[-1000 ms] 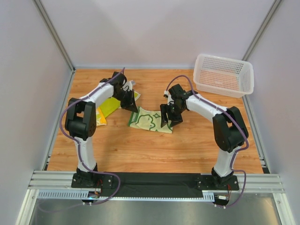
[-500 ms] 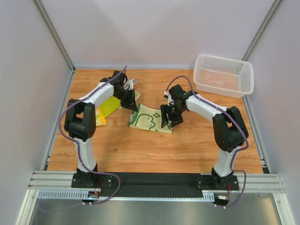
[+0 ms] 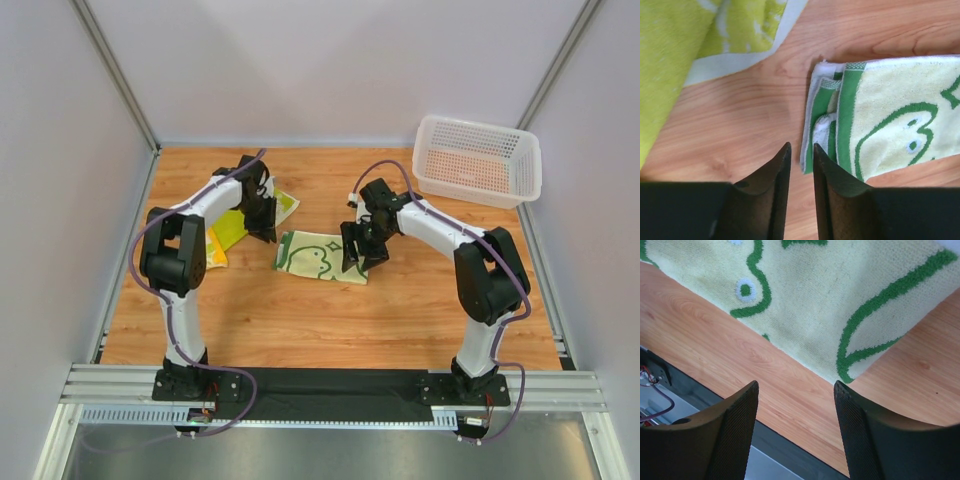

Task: Roll the towels
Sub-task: Fold the towel

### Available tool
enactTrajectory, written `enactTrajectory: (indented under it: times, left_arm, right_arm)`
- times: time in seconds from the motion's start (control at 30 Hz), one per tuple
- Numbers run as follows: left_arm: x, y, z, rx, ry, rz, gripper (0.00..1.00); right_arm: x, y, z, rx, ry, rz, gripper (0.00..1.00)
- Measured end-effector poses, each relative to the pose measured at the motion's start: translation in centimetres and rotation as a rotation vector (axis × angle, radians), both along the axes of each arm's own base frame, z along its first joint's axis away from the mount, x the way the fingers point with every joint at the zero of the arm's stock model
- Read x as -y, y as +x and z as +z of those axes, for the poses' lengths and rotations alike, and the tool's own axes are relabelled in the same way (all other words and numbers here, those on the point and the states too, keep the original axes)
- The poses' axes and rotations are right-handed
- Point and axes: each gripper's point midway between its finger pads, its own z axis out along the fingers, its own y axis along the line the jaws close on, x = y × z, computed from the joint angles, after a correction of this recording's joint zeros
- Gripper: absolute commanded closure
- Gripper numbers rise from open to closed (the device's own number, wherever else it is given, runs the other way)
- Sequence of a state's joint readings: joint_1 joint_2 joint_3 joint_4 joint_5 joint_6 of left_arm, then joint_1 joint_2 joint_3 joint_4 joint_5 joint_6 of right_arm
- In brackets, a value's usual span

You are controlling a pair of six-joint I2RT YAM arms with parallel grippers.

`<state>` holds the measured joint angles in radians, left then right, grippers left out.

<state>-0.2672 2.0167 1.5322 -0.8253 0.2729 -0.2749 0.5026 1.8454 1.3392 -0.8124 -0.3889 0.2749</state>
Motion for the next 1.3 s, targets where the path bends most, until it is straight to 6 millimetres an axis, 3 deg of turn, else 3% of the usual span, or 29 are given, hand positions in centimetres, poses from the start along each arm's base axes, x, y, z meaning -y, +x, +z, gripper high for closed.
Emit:
enactTrajectory:
  times: [0.1, 0.2, 0.33, 0.4, 0.5, 0.6, 0.8, 0.97, 1.3]
  left_arm:
    - [-0.4, 0.0, 1.4, 0.028, 0.040, 0.004, 0.79]
    - [0.8, -0.7, 3.8, 0.073, 0.024, -0.031, 0.86]
    - [5.2, -2.9, 6.5, 0.112, -0.059, -0.148, 0.94]
    - [7.6, -4.3, 6.7, 0.101, -0.103, -0.208, 0.96]
    - [9.4, -6.6, 5.4, 0.039, -0.151, -0.255, 0.97]
    - [9.0, -7.4, 3.2, -0.032, -0.140, -0.247, 1.00]
    - [7.0, -6.8, -0.4, -0.094, -0.049, -0.208, 1.00]
    - [5.2, -6.0, -2.8, -0.145, -0.011, -0.171, 1.00]
    - [3.0, -4.8, -2.9, -0.149, -0.009, -0.122, 1.00]
  right_arm:
    - [-0.8, -0.1, 0.6, -0.009, 0.047, 0.017, 0.44]
    - [-1.7, -0.5, 1.4, -0.024, 0.108, 0.044, 0.63]
    - [-2.9, -0.8, 2.2, -0.040, 0.188, 0.074, 0.79]
    - [-3.5, -0.8, 2.2, -0.052, 0.224, 0.085, 0.83]
    - [-4.1, -0.9, 1.0, -0.087, 0.256, 0.095, 0.83]
    - [-4.0, -1.5, -0.8, -0.140, 0.278, 0.078, 0.83]
    - [-2.2, -2.7, -4.6, -0.259, 0.293, -0.025, 0.82]
    - [-1.7, -2.6, -5.1, -0.279, 0.340, -0.069, 0.80]
    - [-1.9, -3.2, -5.2, -0.302, 0.433, -0.072, 0.79]
